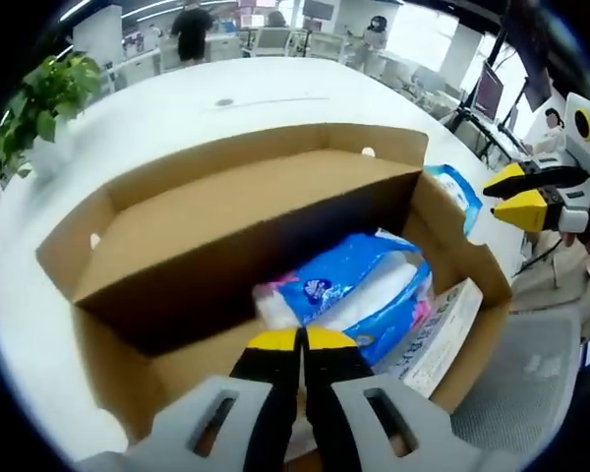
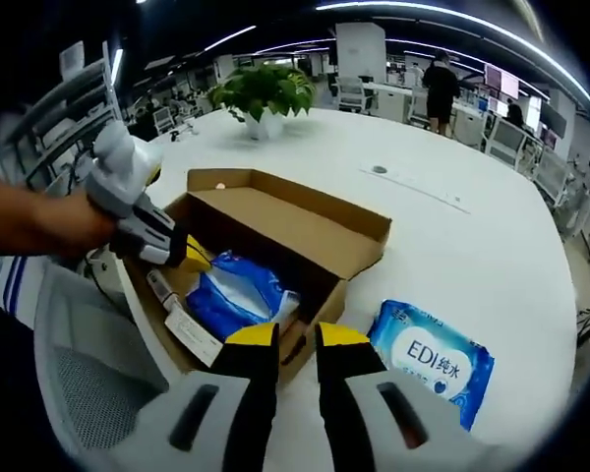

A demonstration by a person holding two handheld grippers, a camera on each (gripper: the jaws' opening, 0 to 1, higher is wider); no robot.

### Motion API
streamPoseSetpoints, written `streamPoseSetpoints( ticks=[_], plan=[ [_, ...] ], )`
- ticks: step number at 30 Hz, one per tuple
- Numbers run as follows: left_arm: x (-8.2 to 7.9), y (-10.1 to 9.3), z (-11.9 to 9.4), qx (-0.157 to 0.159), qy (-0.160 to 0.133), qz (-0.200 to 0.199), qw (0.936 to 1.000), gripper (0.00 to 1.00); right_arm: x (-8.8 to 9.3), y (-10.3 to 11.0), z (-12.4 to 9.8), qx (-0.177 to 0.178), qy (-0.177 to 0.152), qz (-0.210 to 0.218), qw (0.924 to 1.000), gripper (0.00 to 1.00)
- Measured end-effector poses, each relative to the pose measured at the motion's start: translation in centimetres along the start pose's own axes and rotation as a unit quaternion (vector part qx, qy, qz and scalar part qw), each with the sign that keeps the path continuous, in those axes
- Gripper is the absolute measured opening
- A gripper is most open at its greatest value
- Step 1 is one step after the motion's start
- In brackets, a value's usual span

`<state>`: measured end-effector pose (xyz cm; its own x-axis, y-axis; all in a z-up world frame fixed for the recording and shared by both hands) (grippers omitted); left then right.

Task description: Operate the shoe box by opening the lid, removing the specified soft item, and placing it in the target area until the item is outside and the box remains undamaged.

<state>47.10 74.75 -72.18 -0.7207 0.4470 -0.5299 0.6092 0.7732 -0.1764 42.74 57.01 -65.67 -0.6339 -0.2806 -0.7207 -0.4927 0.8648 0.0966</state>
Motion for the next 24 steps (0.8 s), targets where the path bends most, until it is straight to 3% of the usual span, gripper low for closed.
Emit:
streamPoseSetpoints(
  ticks=[12,15,24],
  plan=[
    [0.4,0.5,-0.2,0.008,-0.009,-0.014,0.9998,0.0,0.1,2.0,5.9,-0.022,0.074,-0.003,0.997,0.15],
    [0.4,0.4,-0.3,0.01,-0.009,-0.011,0.9999,0.0,0.6,2.2,6.8,-0.021,0.1,0.007,0.9948,0.15],
    [0.4,0.5,0.0,0.015,-0.01,-0.01,0.9998,0.0,1.1,1.8,8.4,-0.009,0.128,0.012,0.9917,0.11]
  ],
)
Point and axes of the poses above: the point that each gripper's makers call its tool centre point, and the gripper's own axes: z roughly forward along the fingers, y roughly to its left, x roughly out of its underside, the point moved 4 cm from there along -z, roughly backward along the fingers
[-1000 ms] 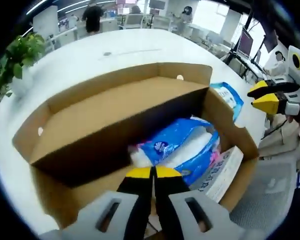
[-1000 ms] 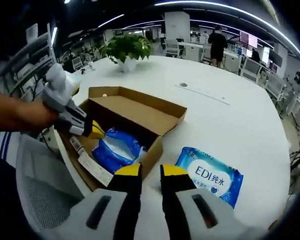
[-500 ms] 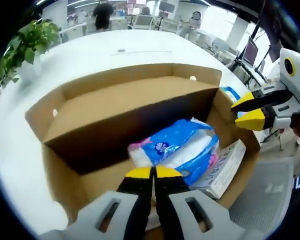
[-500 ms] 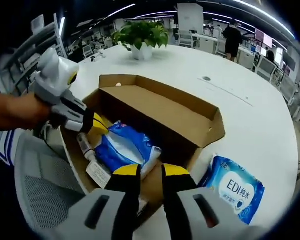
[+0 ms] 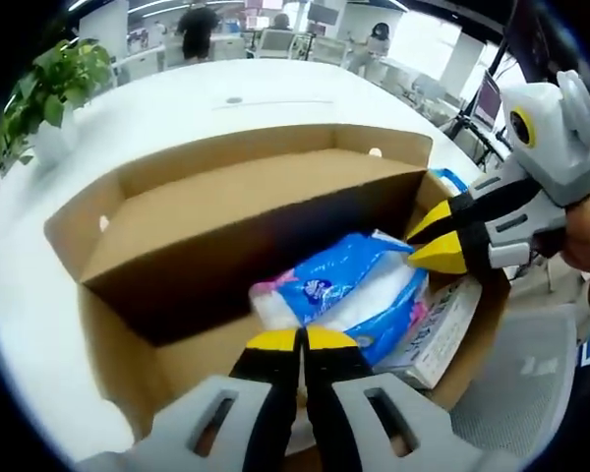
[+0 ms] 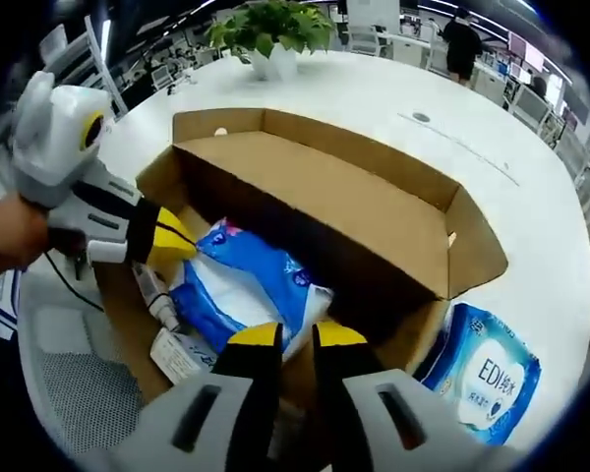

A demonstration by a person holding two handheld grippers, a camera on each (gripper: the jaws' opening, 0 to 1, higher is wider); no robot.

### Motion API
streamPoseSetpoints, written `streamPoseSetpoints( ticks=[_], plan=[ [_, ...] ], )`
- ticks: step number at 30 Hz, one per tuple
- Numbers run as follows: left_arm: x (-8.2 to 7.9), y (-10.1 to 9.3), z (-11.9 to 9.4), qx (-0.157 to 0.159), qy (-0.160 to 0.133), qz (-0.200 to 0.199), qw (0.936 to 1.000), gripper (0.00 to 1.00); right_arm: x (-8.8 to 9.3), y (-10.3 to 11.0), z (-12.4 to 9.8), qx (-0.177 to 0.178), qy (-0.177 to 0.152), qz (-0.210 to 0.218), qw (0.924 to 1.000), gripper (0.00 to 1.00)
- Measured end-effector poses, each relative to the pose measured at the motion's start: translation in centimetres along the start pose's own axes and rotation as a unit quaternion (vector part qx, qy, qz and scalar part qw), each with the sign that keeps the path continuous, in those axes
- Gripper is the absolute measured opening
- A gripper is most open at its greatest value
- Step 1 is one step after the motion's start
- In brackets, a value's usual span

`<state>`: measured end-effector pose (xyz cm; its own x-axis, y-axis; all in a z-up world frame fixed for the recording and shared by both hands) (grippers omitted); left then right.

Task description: Operate the shoe box by opening the lid, removing the specified soft item, and placing it in the target area until the item is outside and the box remains undamaged.

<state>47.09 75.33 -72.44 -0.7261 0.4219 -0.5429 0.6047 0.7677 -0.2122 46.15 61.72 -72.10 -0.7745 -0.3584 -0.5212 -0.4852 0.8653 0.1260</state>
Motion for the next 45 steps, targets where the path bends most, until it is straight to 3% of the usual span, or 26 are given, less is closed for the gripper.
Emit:
streamPoseSetpoints(
  ticks=[5,9,17,22,29,32,38,42,45],
  plan=[
    [0.0,0.1,0.0,0.003,0.0,0.0,1.0,0.0,0.6,-0.4,0.2,0.012,0.016,0.004,0.9998,0.14],
    [0.0,0.0,0.0,0.005,0.0,0.003,1.0,0.0,0.9,0.1,0.5,-0.001,0.03,0.006,0.9995,0.07],
    [-0.1,0.0,0.1,0.012,-0.005,0.009,0.9999,0.0,1.0,-0.2,1.0,0.006,0.033,-0.003,0.9994,0.02],
    [-0.8,-0.5,-0.7,0.014,-0.018,0.032,0.9992,0.13,1.0,-0.2,1.0,0.009,0.026,-0.007,0.9996,0.0],
    [0.6,0.9,0.3,0.005,0.007,-0.025,0.9996,0.26,1.0,-0.3,1.1,0.006,0.022,-0.003,0.9997,0.0],
    [0.4,0.5,0.6,0.031,0.002,-0.059,0.9977,0.21,1.0,-0.2,1.0,0.005,0.02,-0.008,0.9998,0.0],
    [-0.3,0.5,0.3,0.047,-0.024,-0.107,0.9928,0.24,1.0,-0.2,1.0,-0.001,0.018,-0.012,0.9998,0.0],
    [-0.5,0.8,0.2,0.041,-0.031,-0.118,0.9917,0.22,1.0,-0.1,1.0,-0.006,0.013,-0.01,0.9998,0.0],
    [0.2,1.4,0.8,0.014,0.003,-0.08,0.9967,0.13,0.9,-0.1,1.0,-0.01,0.008,-0.007,0.9999,0.0]
  ],
)
Point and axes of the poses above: the point that each gripper's makers call its tool centre point, and the gripper's own axes: z roughly forward along the fingers, y roughly to its left, x roughly out of its underside, the point moved 4 cm from there along -z, roughly backward along the fingers
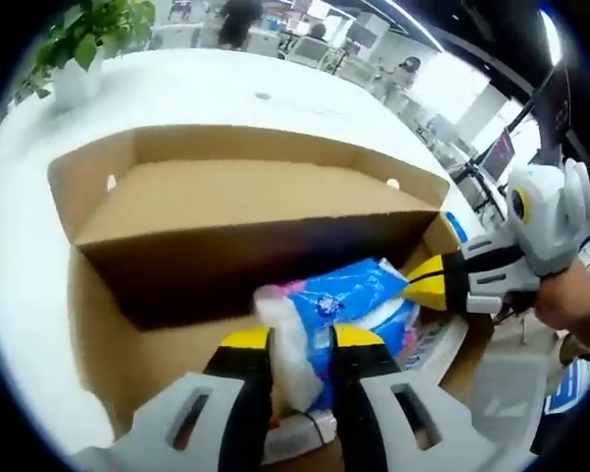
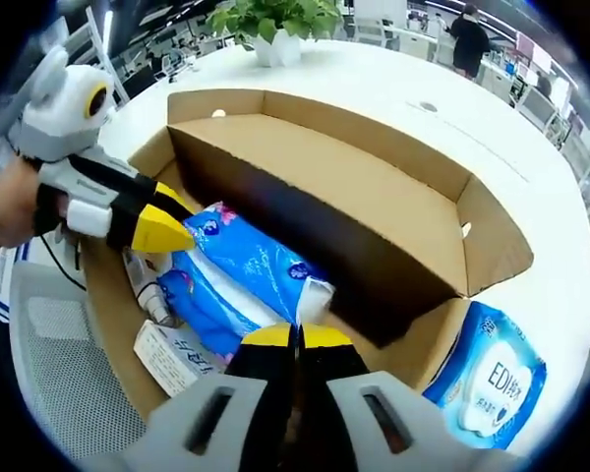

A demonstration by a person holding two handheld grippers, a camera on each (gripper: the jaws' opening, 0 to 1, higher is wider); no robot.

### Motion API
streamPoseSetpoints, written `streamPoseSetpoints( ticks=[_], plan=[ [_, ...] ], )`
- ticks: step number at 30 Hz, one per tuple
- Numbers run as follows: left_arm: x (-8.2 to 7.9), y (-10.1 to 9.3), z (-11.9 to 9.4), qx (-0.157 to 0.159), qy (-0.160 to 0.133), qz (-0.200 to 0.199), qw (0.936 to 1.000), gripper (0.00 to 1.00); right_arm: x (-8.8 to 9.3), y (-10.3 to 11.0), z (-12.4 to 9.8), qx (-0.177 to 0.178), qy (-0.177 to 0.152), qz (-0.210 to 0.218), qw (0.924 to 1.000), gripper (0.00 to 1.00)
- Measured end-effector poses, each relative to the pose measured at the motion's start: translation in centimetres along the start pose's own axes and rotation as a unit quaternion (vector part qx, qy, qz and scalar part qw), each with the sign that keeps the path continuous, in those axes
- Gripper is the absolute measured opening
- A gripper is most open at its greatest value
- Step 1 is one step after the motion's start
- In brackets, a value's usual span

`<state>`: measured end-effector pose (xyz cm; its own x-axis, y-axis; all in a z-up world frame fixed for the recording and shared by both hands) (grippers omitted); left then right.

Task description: Operate the shoe box by opening the lid, removing the specified soft item, and placing it in the target area until the item is outside and the box remains undamaged.

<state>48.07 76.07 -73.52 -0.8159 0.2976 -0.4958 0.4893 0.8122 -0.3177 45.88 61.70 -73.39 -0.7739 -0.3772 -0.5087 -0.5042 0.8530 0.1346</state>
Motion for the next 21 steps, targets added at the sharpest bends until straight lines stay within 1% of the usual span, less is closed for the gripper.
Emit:
streamPoseSetpoints(
  ticks=[1,2,3,5,6,7,10,12,14,17,19,20,21],
  plan=[
    [-0.1,-0.2,0.1,0.004,-0.004,-0.007,1.0,0.1,0.0,0.0,0.0,0.0,0.0,0.0,1.0,0.0],
    [-0.1,-0.6,0.2,0.016,0.005,-0.005,0.9999,0.04,0.0,0.0,0.0,-0.001,-0.002,0.0,1.0,0.0],
    [-0.2,-1.0,0.3,0.023,0.003,-0.002,0.9997,0.0,0.0,-0.1,0.0,0.0,-0.003,0.001,1.0,0.0],
    [-0.2,-1.0,0.2,0.01,0.013,0.049,0.9987,0.0,0.0,-0.1,0.0,0.001,-0.005,0.0,1.0,0.0],
    [-0.2,-1.1,0.3,0.011,0.016,0.06,0.998,0.0,-0.1,-0.1,0.0,0.001,-0.007,-0.001,1.0,0.0],
    [-0.3,-1.1,0.1,0.013,0.011,0.051,0.9985,0.0,-0.1,-0.1,-0.2,0.002,-0.009,-0.001,1.0,0.0],
    [-0.5,-1.1,-0.8,0.015,0.005,0.053,0.9985,0.0,-0.2,0.1,-0.6,-0.002,-0.015,-0.006,0.9999,0.0],
    [-0.8,-1.3,-1.4,0.016,-0.002,0.059,0.9981,0.0,-0.6,0.2,-1.3,-0.004,-0.025,-0.009,0.9996,0.0],
    [-1.2,-1.7,-2.1,0.024,-0.012,0.085,0.9961,0.0,-0.9,0.3,-1.9,-0.004,-0.031,-0.012,0.9994,0.0],
    [-1.3,-2.1,-3.0,0.031,-0.007,0.128,0.9913,0.0,-1.4,0.6,-3.0,-0.01,-0.044,-0.014,0.9989,0.0],
    [-1.6,-2.2,-3.6,0.025,-0.009,0.152,0.988,0.0,-1.8,0.9,-3.9,-0.02,-0.059,-0.013,0.998,0.0],
    [-1.7,-2.6,-4.1,0.03,-0.011,0.163,0.9861,0.0,-1.8,1.0,-4.5,-0.019,-0.058,-0.016,0.998,0.0],
    [-2.0,-2.8,-4.4,0.032,-0.017,0.162,0.9862,0.0,-1.8,1.0,-4.8,-0.018,-0.06,-0.019,0.9978,0.0]
  ],
)
Point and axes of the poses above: the point that each gripper's makers call its tool centre point, and the gripper's own axes: z roughly forward along the fingers, y roughly to its left, x roughly out of its underside, the point moved 4 cm from there along -z, roughly backward along the fingers
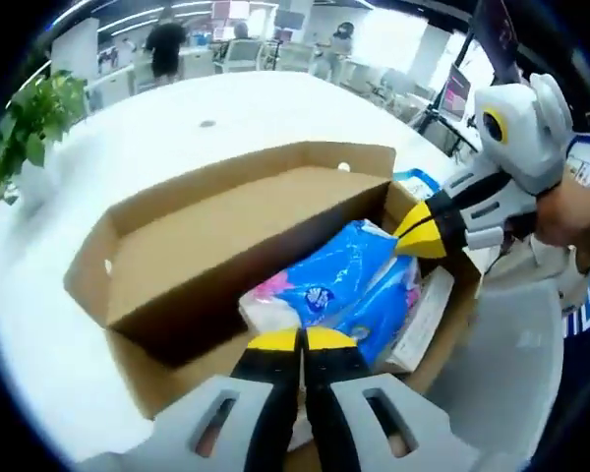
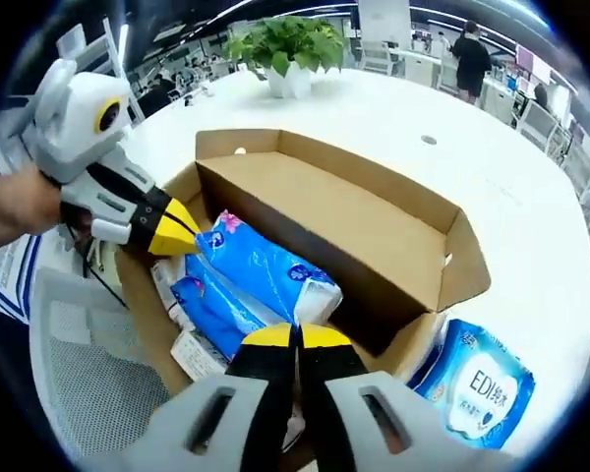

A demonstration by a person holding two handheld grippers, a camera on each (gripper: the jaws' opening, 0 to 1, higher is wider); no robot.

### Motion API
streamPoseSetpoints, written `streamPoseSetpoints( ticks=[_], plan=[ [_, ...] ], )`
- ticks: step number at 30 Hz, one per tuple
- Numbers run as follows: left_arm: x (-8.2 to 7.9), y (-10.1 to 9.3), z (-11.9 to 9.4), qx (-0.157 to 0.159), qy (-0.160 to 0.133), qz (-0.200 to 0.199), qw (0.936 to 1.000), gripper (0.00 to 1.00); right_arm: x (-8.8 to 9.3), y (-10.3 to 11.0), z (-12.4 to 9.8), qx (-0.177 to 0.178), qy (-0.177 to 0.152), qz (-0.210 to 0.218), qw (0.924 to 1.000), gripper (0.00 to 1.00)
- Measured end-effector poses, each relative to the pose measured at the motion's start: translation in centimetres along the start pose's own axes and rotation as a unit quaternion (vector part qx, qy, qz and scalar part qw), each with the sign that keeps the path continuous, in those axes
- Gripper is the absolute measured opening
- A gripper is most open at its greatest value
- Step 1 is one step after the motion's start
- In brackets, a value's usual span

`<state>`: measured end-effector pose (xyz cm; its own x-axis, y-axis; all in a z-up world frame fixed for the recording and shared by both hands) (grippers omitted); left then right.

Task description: Operate the shoe box by opening the lid, removing the specified soft item, and placing it in the target area until the item is outside and the box remains undamaged.

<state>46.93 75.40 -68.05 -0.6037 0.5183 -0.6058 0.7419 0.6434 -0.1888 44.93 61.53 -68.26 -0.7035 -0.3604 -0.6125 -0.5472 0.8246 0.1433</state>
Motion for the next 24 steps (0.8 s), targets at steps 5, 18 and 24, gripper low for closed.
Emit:
streamPoseSetpoints(
  ticks=[5,18,24],
  plan=[
    [-1.7,-1.0,-1.5,0.014,-0.019,0.013,0.9996,0.0,-0.6,0.0,-2.0,0.004,-0.014,-0.008,0.9999,0.0],
    [-5.5,-4.5,-3.0,0.04,-0.046,0.056,0.9966,0.0,-1.3,-1.8,-7.2,0.035,-0.044,-0.007,0.9984,0.0],
    [-6.8,-6.6,-2.1,0.055,-0.046,0.073,0.9947,0.0,0.2,-3.3,-9.0,0.053,-0.047,0.006,0.9975,0.0]
  ],
)
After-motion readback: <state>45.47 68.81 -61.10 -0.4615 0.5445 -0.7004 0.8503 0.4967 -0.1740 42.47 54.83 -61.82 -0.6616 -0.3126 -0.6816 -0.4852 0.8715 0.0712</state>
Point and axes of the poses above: the point that each gripper's makers call its tool centre point, and the gripper's own axes: z roughly forward along the fingers, y roughly to its left, x roughly out of its underside, the point moved 4 cm from there along -z, roughly backward along the fingers
